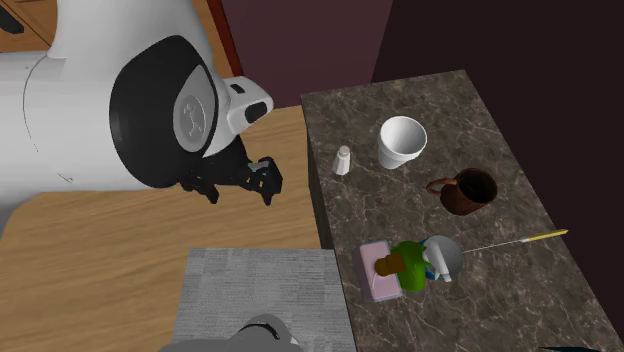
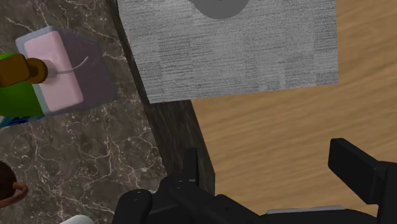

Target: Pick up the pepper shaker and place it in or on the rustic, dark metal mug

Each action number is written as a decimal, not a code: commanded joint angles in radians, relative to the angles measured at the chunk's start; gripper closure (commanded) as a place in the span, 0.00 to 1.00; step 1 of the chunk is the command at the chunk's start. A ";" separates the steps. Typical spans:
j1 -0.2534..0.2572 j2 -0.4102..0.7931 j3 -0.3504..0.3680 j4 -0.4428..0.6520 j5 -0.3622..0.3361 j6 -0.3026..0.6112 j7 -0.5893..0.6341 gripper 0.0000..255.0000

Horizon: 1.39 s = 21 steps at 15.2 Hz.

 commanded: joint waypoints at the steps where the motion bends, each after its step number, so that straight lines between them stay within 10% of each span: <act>1: 0.000 0.000 0.000 0.000 0.000 0.000 0.000 0.00; 21: -0.094 0.469 -0.306 -0.017 -0.025 0.706 -0.238 0.00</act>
